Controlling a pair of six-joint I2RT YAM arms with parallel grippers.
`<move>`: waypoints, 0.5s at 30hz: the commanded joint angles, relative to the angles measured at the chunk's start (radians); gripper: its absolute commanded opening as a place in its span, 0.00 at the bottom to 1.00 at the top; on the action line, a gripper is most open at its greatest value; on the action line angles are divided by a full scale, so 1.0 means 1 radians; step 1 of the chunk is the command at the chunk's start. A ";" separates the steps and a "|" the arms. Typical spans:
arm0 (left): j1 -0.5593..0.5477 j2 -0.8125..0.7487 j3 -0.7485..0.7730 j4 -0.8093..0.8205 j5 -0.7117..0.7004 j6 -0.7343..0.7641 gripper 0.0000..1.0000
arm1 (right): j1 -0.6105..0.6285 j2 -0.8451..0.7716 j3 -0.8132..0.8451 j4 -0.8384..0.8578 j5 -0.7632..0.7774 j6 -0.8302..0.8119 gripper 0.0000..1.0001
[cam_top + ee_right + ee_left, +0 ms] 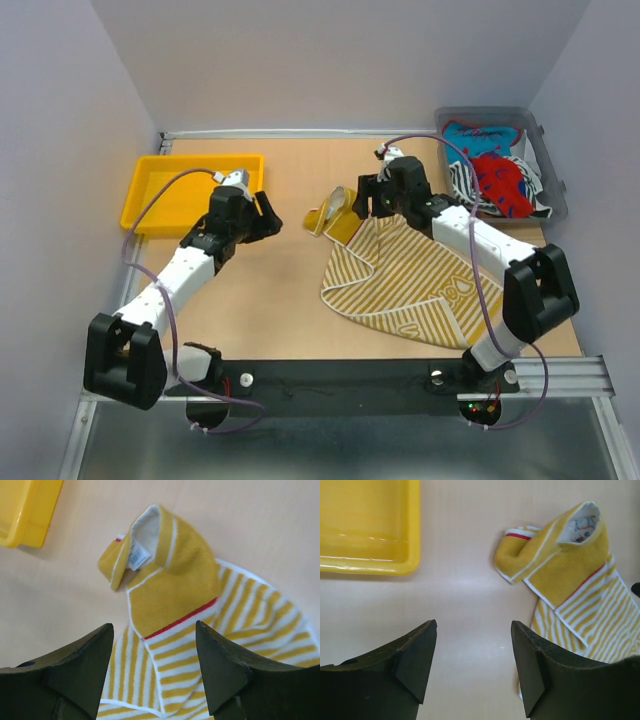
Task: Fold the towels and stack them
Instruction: Flatten out the crumpled towel
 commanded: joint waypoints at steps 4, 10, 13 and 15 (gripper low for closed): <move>-0.216 0.154 0.007 0.224 0.024 -0.231 0.70 | -0.010 -0.121 -0.106 -0.034 0.311 -0.064 0.72; -0.287 0.388 0.080 0.379 -0.059 -0.357 0.65 | -0.027 -0.158 -0.181 -0.035 0.365 -0.002 0.73; -0.323 0.480 0.128 0.388 -0.085 -0.383 0.63 | -0.028 -0.166 -0.197 -0.035 0.339 0.008 0.73; -0.344 0.518 0.146 0.390 -0.145 -0.391 0.61 | -0.028 -0.170 -0.208 -0.034 0.307 0.009 0.73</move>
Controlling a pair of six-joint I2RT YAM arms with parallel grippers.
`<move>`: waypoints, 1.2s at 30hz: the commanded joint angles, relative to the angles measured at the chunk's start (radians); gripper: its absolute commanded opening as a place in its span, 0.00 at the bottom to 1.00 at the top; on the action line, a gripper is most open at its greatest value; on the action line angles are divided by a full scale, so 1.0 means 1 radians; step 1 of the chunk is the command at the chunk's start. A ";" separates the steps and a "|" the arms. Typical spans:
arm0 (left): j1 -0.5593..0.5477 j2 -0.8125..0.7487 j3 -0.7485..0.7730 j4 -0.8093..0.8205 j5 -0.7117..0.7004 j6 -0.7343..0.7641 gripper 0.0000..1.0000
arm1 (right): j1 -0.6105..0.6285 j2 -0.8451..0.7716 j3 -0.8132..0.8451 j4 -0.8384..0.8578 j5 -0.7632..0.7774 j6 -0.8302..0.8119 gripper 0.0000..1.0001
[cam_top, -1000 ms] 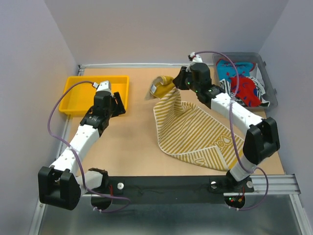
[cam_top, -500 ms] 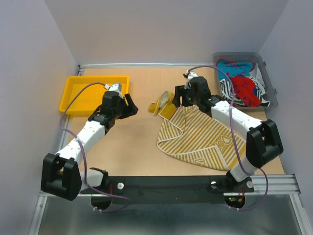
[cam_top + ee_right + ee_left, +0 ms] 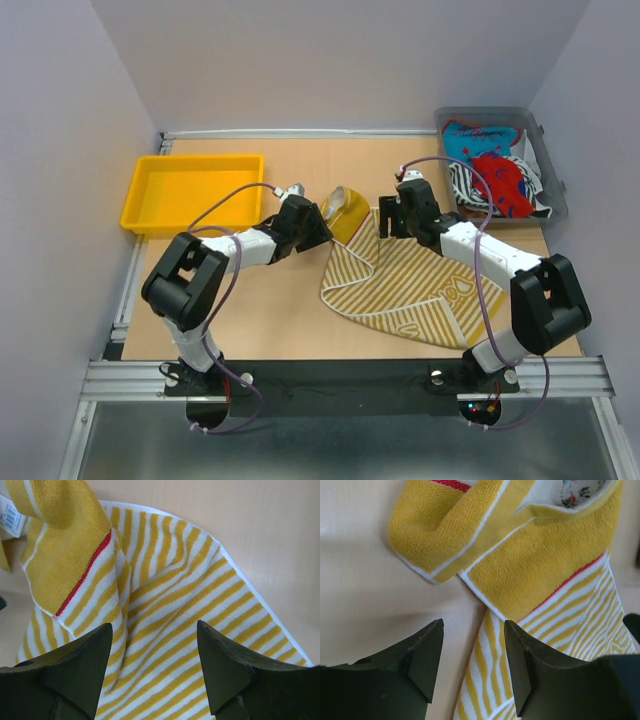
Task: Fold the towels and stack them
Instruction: Flatten out the crumpled towel
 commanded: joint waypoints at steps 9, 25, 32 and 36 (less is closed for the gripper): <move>-0.049 0.163 0.160 0.038 -0.209 -0.116 0.61 | -0.002 -0.075 -0.035 0.030 -0.062 0.029 0.74; -0.130 0.111 0.048 0.030 -0.293 -0.415 0.72 | 0.000 -0.129 -0.087 0.061 -0.102 0.043 0.74; -0.161 0.122 -0.024 0.168 -0.310 -0.560 0.69 | -0.002 -0.132 -0.098 0.072 -0.113 0.044 0.74; -0.161 0.154 -0.024 0.214 -0.321 -0.630 0.67 | -0.002 -0.144 -0.104 0.078 -0.108 0.044 0.74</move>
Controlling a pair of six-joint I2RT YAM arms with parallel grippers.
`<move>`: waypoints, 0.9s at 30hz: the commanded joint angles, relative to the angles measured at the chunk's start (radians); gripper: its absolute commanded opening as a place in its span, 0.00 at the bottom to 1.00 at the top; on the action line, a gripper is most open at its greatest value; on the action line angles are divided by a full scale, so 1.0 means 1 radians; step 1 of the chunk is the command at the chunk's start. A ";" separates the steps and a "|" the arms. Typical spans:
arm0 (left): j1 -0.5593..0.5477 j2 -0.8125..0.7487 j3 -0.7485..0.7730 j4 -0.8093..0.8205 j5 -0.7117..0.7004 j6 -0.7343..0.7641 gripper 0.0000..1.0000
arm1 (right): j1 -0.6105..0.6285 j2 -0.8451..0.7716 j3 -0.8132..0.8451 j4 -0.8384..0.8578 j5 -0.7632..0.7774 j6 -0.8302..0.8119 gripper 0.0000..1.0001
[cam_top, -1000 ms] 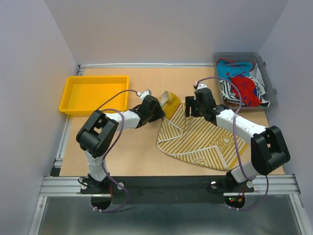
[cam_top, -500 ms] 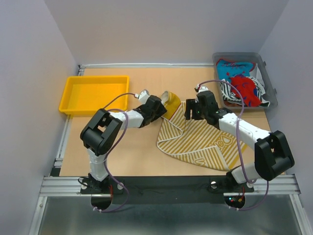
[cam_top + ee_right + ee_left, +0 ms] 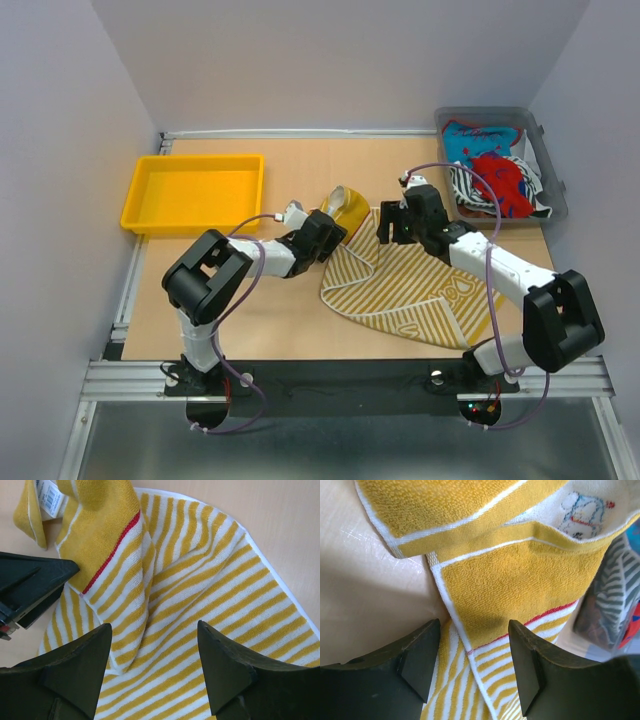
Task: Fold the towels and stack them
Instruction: Flatten out the crumpled towel
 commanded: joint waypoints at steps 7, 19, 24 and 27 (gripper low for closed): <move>-0.003 0.053 -0.025 0.090 -0.116 -0.143 0.65 | -0.001 -0.057 -0.036 0.066 -0.008 0.009 0.74; 0.026 0.093 -0.026 0.186 -0.162 -0.133 0.53 | 0.000 -0.048 -0.043 0.072 -0.020 0.004 0.74; 0.036 0.095 -0.031 0.243 -0.173 -0.099 0.28 | 0.000 -0.046 -0.046 0.074 -0.009 0.003 0.74; 0.041 0.089 -0.034 0.268 -0.188 -0.056 0.17 | -0.001 -0.045 -0.048 0.074 -0.003 0.001 0.74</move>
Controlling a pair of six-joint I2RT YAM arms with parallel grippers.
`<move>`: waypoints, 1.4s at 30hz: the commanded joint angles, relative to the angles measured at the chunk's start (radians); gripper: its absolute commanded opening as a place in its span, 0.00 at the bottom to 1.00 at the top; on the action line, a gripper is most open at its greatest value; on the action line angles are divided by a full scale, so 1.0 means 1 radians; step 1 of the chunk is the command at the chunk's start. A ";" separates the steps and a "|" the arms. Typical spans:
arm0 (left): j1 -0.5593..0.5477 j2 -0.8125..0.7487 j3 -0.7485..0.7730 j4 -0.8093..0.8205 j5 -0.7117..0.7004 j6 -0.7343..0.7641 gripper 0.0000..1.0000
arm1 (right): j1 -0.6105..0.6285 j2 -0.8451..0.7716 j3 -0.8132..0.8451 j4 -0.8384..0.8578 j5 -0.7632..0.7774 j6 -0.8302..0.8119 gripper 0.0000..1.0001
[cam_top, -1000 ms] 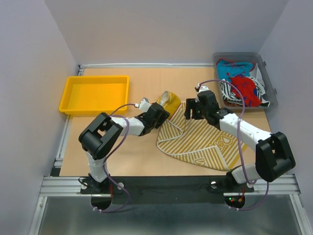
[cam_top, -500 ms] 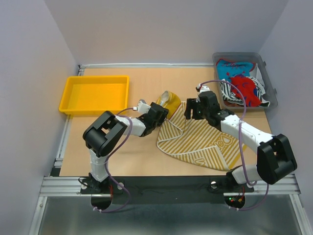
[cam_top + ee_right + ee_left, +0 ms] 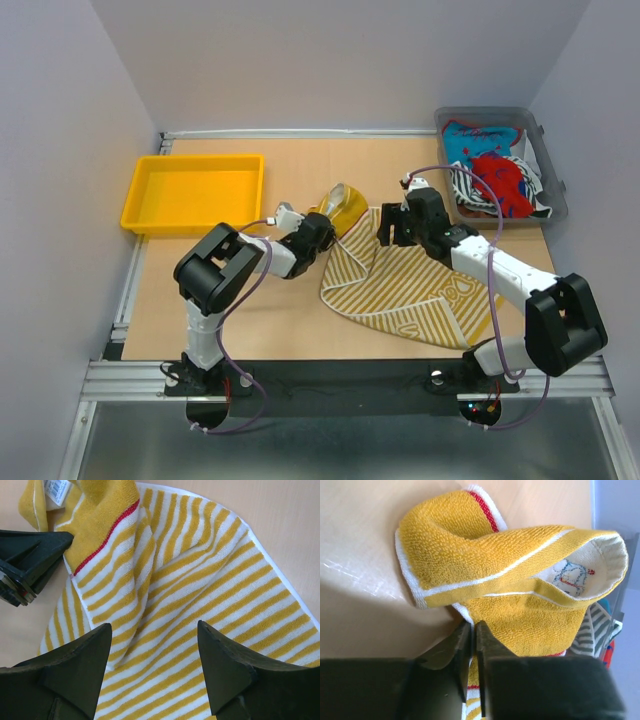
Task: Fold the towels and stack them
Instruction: Flatten out the crumpled towel
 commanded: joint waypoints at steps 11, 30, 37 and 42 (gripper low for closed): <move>0.013 -0.236 0.039 -0.112 -0.078 0.362 0.00 | -0.001 0.013 0.002 0.041 -0.009 -0.016 0.74; 0.011 -0.822 -0.302 -0.816 0.221 0.437 0.00 | 0.023 0.218 0.267 -0.041 -0.129 -0.137 0.70; 0.013 -0.943 -0.333 -0.970 0.224 0.462 0.00 | 0.046 0.422 0.423 -0.054 -0.099 -0.192 0.65; 0.013 -0.986 -0.370 -0.964 0.229 0.454 0.00 | 0.046 0.550 0.462 -0.053 -0.031 -0.163 0.61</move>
